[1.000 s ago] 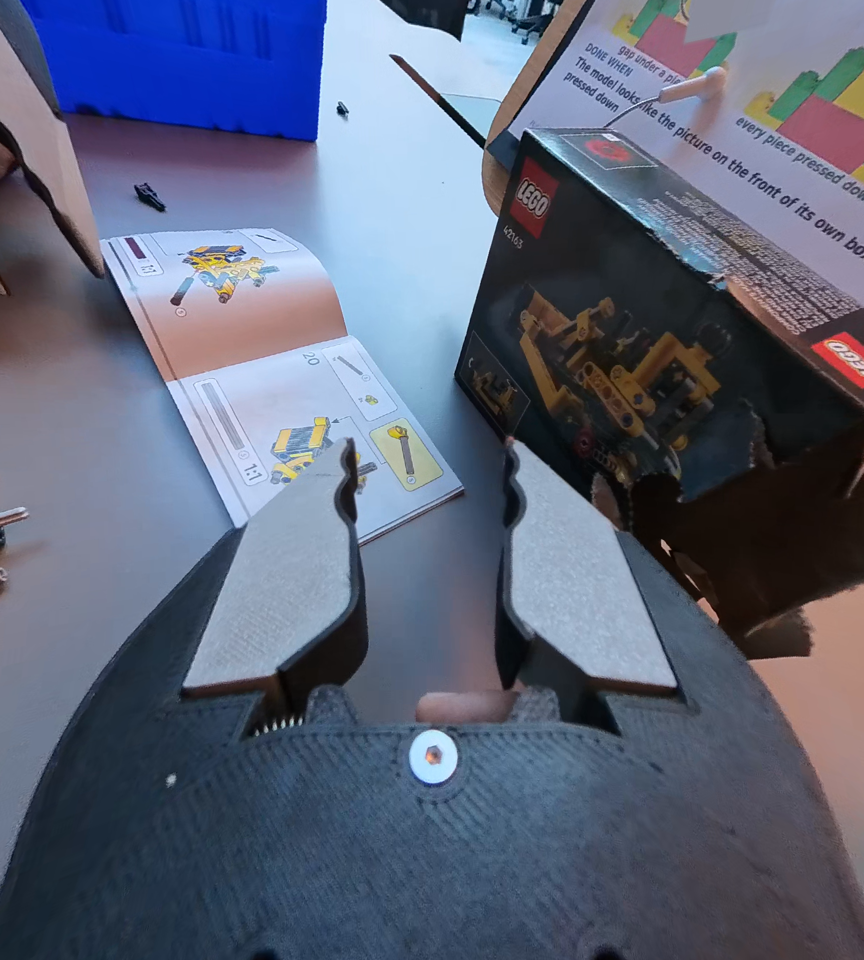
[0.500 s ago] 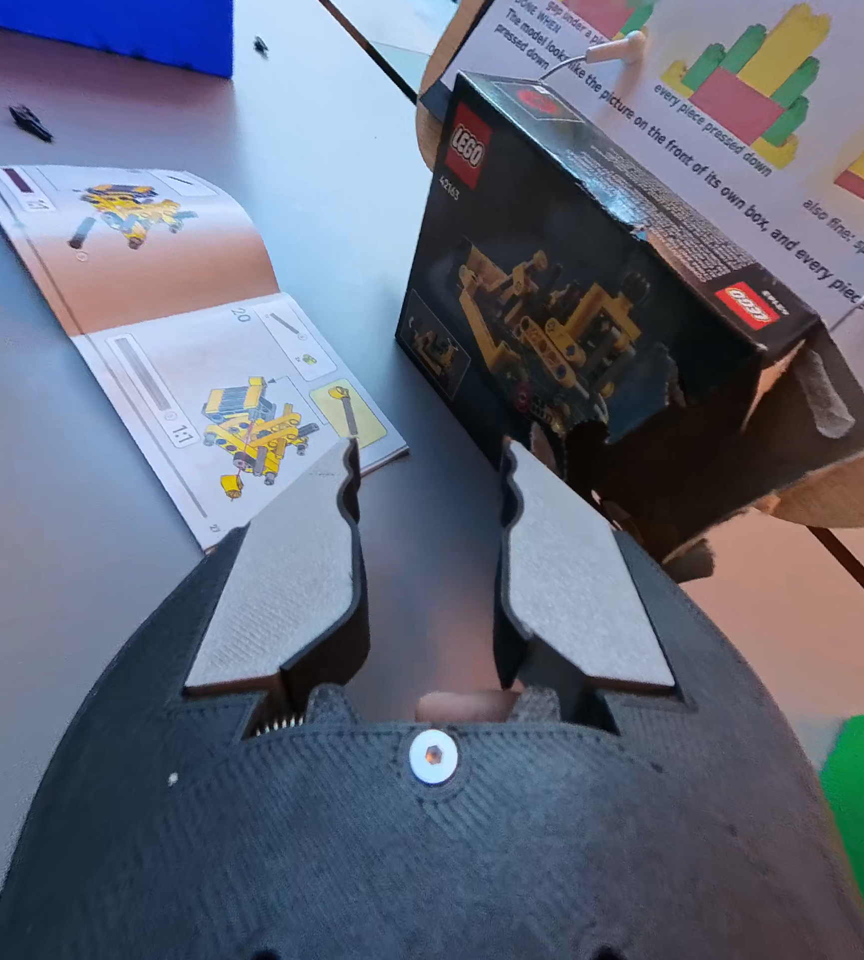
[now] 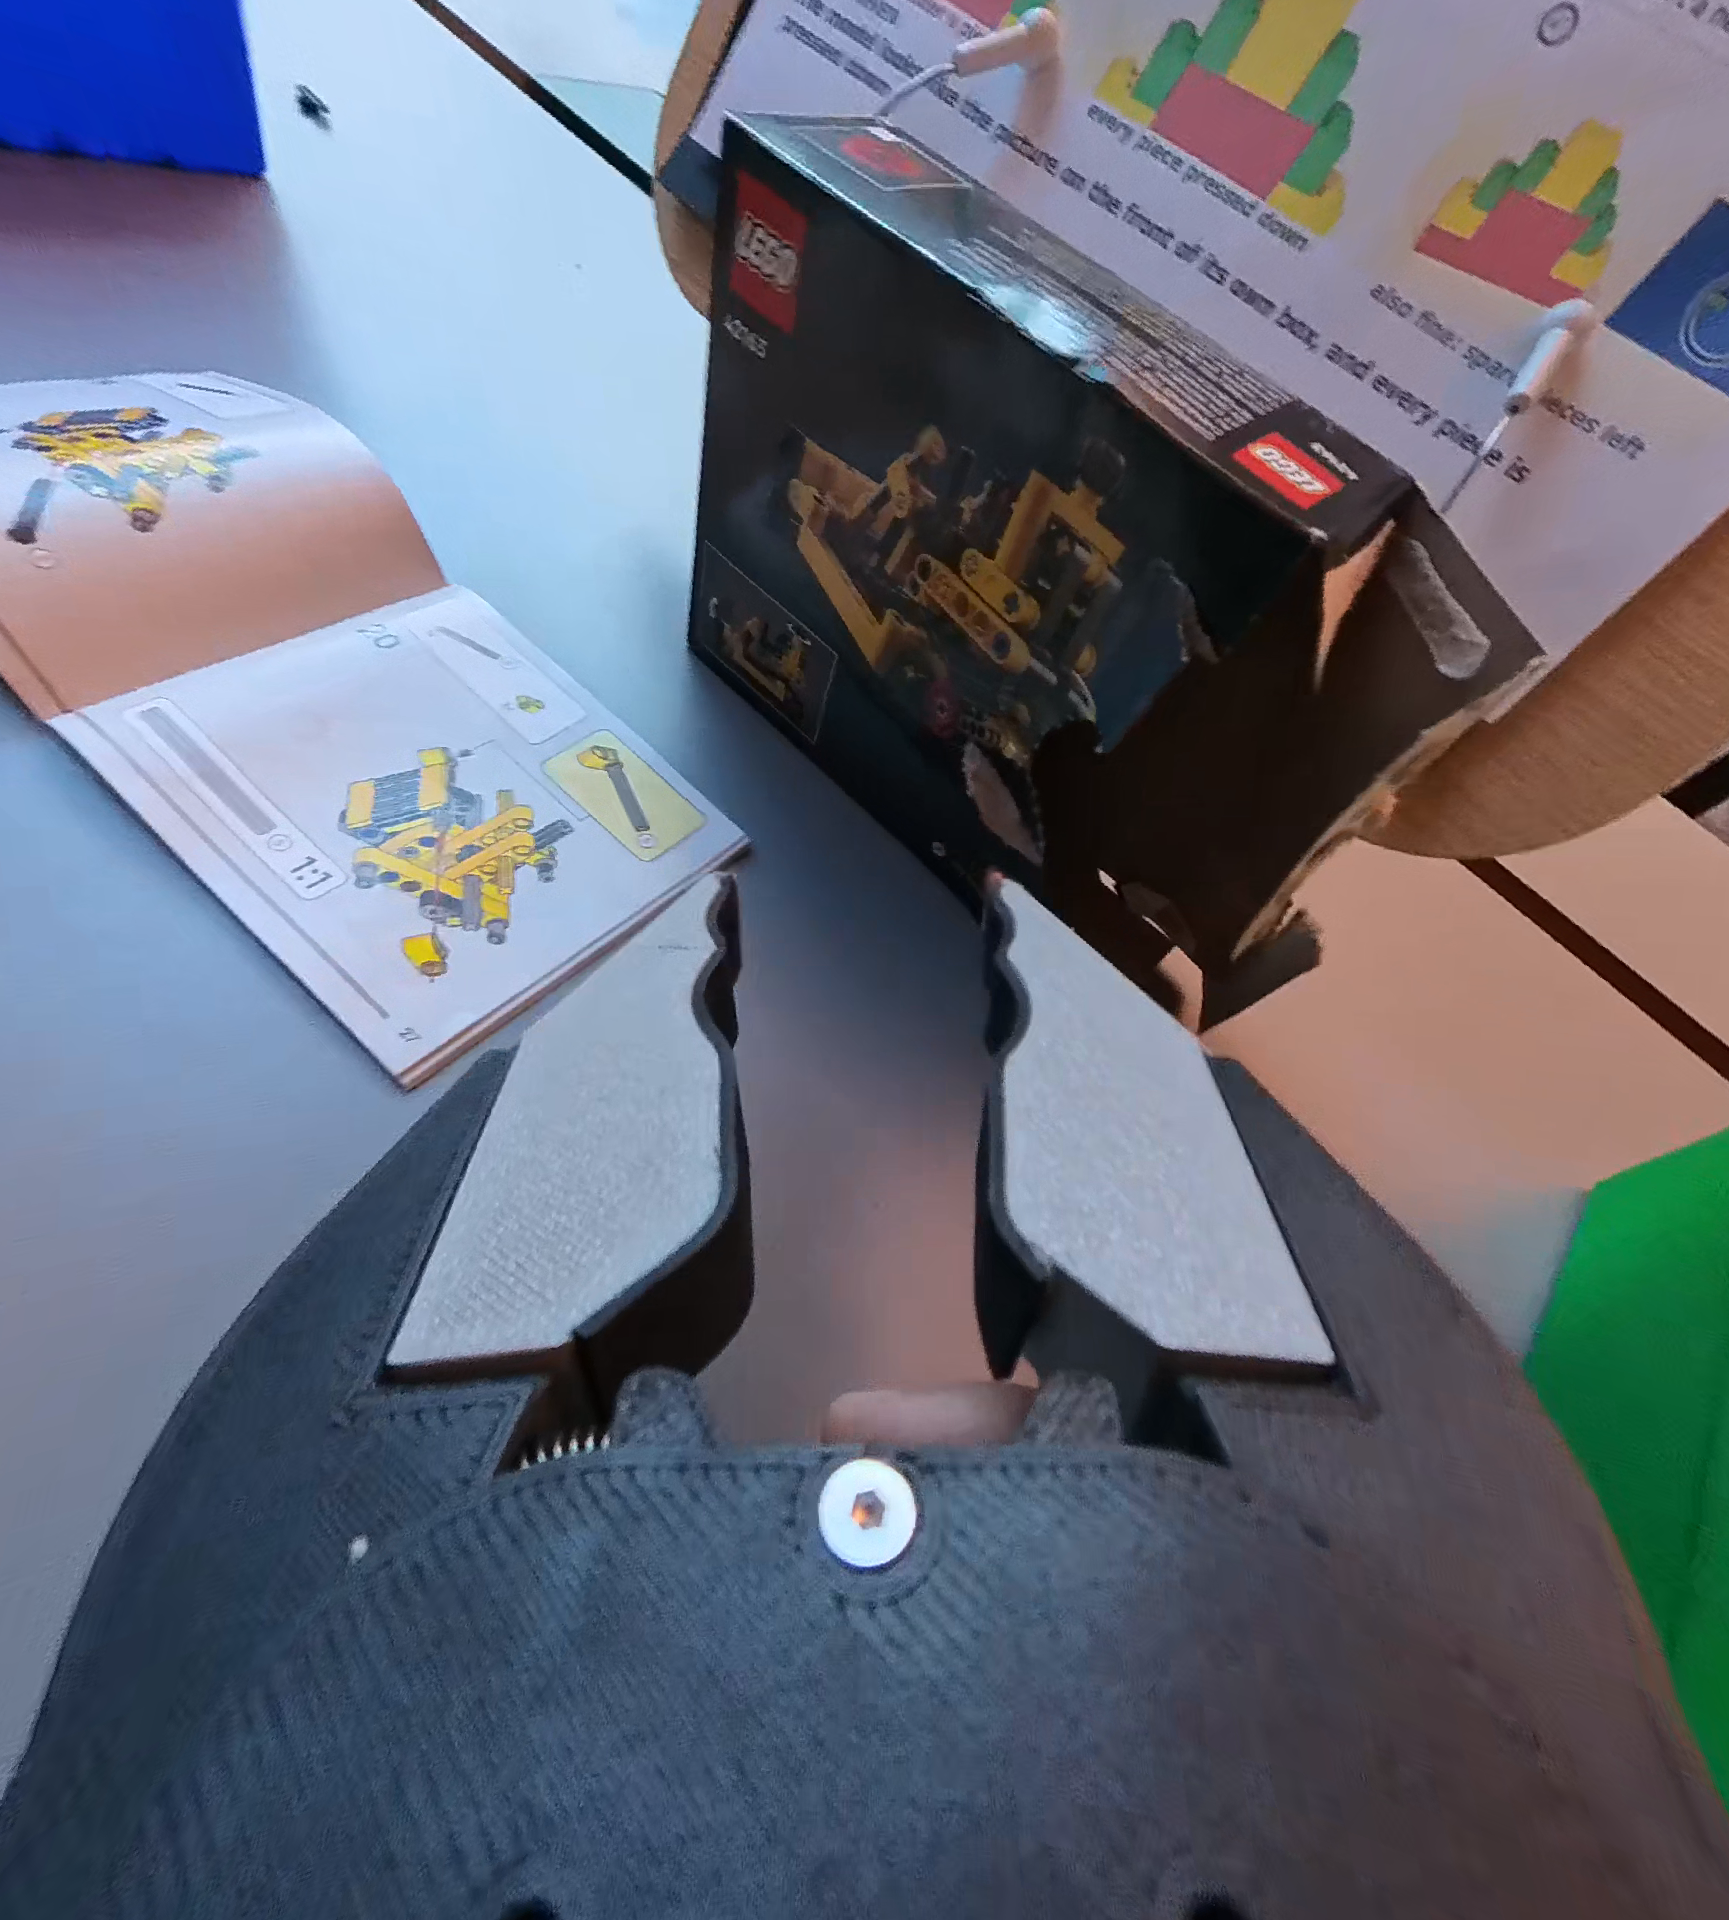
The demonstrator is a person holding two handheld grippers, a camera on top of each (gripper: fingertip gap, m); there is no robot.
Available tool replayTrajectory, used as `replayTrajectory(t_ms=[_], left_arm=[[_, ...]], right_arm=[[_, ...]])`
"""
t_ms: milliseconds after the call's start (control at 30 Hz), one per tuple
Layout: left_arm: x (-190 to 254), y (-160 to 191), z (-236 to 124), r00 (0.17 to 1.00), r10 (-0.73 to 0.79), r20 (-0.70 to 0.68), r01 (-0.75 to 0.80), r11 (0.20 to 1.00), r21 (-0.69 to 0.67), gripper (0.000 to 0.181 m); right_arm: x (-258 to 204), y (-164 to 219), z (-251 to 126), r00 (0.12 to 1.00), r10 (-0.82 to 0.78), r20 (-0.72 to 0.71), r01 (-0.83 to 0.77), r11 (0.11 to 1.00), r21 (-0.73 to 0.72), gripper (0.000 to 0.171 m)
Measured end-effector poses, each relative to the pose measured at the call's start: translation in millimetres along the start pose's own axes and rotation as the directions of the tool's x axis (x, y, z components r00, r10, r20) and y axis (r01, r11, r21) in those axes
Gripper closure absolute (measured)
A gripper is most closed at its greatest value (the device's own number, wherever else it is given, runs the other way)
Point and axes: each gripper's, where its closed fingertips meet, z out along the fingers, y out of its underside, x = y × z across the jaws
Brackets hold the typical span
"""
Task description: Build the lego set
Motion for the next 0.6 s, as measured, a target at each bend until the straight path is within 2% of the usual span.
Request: replayTrajectory(t_ms=[67, 133, 233, 267, 333, 400, 433, 500, 600], left_arm=[[13, 7, 13, 0.995, -0.002, -0.104, 0.000, 1.000, -0.022, 0.088], [43, 4, 19, 0.961, 0.023, -0.277, -0.030, 0.999, -0.021, 0.093], [41, -16, 8, 0.933, 0.079, -0.350, -0.070, 0.997, 0.039, 0.099], [28, -28, 3, 0.941, 0.094, -0.325, -0.076, 0.995, 0.068, 0.111], [-18, -52, 0, 0.979, 0.113, -0.169, -0.101, 0.992, 0.079, 0.123], [-63, -69, 7, 0.989, 0.142, -0.028, -0.141, 0.989, 0.032, 0.143], [-81, -71, 17, 0.991, 0.130, -0.003, -0.130, 0.991, -0.022, 0.151], [-103, -58, 42, 0.997, 0.049, -0.052, -0.058, 0.979, -0.195, 0.156], [-113, -38, 75, 0.991, -0.030, -0.127, -0.018, 0.933, -0.358, 0.178]], right_arm=[[7, 2, 1, 0.999, 0.022, -0.027, -0.023, 1.000, -0.011, 0.127], [14, 4, -1, 0.997, 0.042, -0.060, -0.043, 0.999, -0.011, 0.127], [22, 6, -3, 0.993, 0.066, -0.098, -0.068, 0.998, -0.017, 0.128], [24, 7, -3, 0.992, 0.070, -0.106, -0.073, 0.997, -0.019, 0.128], [26, 9, -2, 0.990, 0.076, -0.117, -0.080, 0.996, -0.029, 0.128], [28, 11, -1, 0.989, 0.078, -0.125, -0.083, 0.996, -0.040, 0.127], [30, 12, -1, 0.988, 0.079, -0.130, -0.085, 0.995, -0.043, 0.127], [31, 12, -1, 0.987, 0.082, -0.138, -0.089, 0.995, -0.046, 0.127], [32, 12, -1, 0.986, 0.080, -0.145, -0.088, 0.995, -0.046, 0.128]])
